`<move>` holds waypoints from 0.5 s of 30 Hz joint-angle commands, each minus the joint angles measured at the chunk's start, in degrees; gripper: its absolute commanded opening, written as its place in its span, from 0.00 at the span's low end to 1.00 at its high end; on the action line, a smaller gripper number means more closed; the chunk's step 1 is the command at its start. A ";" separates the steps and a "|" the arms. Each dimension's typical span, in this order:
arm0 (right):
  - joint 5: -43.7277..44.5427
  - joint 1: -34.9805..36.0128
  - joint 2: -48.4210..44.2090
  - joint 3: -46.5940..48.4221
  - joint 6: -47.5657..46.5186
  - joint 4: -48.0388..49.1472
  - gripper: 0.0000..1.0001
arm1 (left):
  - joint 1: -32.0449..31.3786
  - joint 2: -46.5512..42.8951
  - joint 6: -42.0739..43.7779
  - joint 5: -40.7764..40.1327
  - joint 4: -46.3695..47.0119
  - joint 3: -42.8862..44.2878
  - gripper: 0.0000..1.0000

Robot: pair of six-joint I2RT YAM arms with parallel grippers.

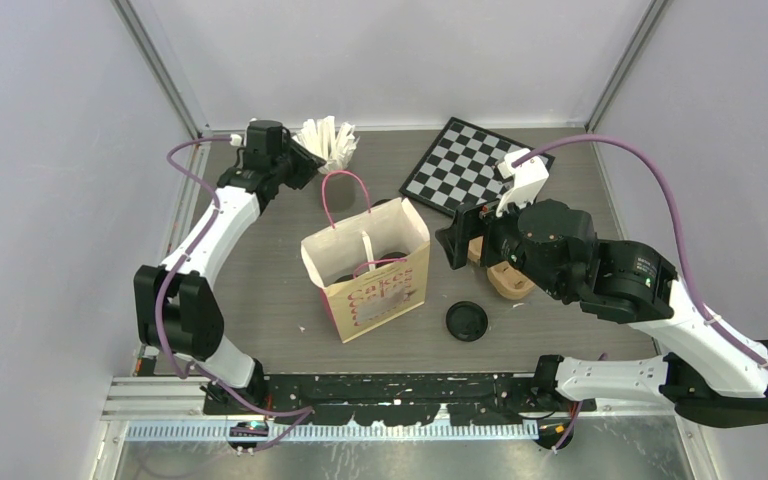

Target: Pack the takeout coffee

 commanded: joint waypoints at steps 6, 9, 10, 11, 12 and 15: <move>1.05 -0.22 -0.71 0.94 0.66 2.24 0.91 | -0.21 -0.19 2.32 -0.75 2.20 0.51 0.23; 1.04 -0.19 -0.72 0.94 0.64 2.08 0.91 | -0.21 -0.29 2.40 -0.38 2.20 0.51 0.18; 0.98 -0.20 -0.80 0.94 0.68 1.98 0.91 | -0.21 -0.42 2.51 -0.31 2.20 0.57 0.15; 0.96 -0.19 -0.83 0.94 0.68 2.05 0.91 | -0.21 -0.56 2.72 -0.39 2.22 0.64 0.12; 0.97 -0.22 -0.84 0.87 0.66 1.99 0.91 | -0.21 -0.77 2.95 -0.31 2.20 0.68 0.09; 0.97 -0.15 -0.92 0.85 0.68 1.99 0.91 | -0.21 -1.44 3.68 -0.17 1.99 0.96 0.00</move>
